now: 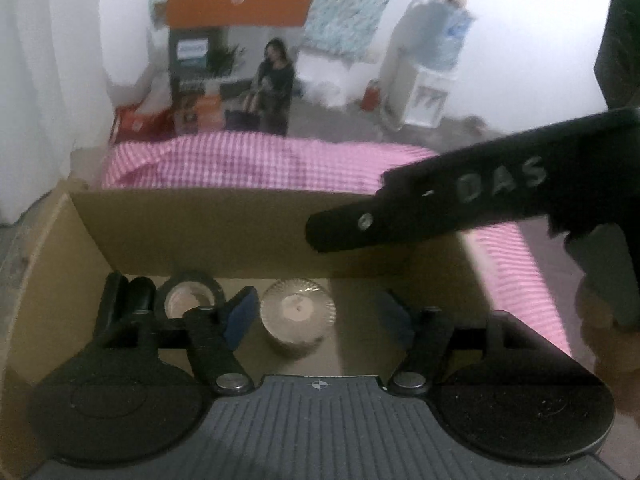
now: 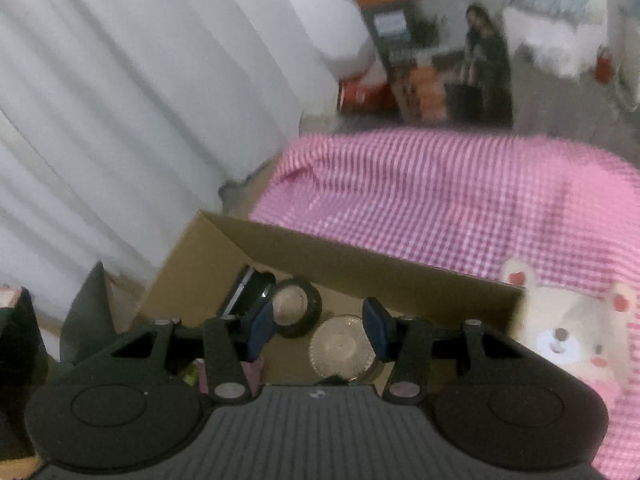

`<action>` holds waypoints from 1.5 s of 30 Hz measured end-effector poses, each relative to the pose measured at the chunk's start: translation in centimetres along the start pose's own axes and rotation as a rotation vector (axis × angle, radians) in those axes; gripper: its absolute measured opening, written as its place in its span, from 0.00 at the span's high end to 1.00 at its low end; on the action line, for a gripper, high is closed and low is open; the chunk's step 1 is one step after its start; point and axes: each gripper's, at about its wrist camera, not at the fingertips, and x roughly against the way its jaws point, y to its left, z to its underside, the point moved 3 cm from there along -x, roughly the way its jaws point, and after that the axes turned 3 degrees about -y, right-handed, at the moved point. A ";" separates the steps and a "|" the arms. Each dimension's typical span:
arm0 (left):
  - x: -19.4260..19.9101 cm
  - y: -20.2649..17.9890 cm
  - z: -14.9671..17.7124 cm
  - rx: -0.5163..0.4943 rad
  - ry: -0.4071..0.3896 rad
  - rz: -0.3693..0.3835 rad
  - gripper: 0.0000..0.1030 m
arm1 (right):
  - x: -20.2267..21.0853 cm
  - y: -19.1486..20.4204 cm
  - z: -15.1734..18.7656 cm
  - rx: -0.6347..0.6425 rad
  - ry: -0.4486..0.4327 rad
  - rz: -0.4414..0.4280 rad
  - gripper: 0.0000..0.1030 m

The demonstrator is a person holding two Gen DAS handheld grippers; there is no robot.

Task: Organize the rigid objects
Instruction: 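Move the right tool back toward the green dropper bottle, then grasp the green dropper bottle with the right tool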

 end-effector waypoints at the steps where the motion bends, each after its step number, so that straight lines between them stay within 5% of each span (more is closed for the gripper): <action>1: 1.0 -0.2 0.2 -0.010 -0.017 0.015 0.30 | 1.3 0.4 0.4 0.003 -0.026 0.001 0.48; 10: 10.3 -1.0 3.9 -0.128 -0.134 0.124 0.27 | 12.7 4.8 6.6 -0.029 -0.255 -0.051 0.28; 18: 13.4 0.9 9.8 -0.178 -0.080 0.155 0.27 | 16.3 7.2 14.8 -0.141 -0.294 -0.133 0.28; 27: 10.6 3.1 15.5 -0.165 0.040 0.128 0.35 | 10.9 7.1 21.2 -0.321 -0.215 -0.174 0.28; 37: 6.3 4.3 17.4 -0.162 0.134 0.096 0.66 | 1.9 4.8 23.2 -0.423 -0.025 -0.081 0.50; 45: 6.1 3.9 18.2 -0.176 0.146 0.137 0.70 | -1.0 4.4 24.3 -0.458 0.049 -0.121 0.66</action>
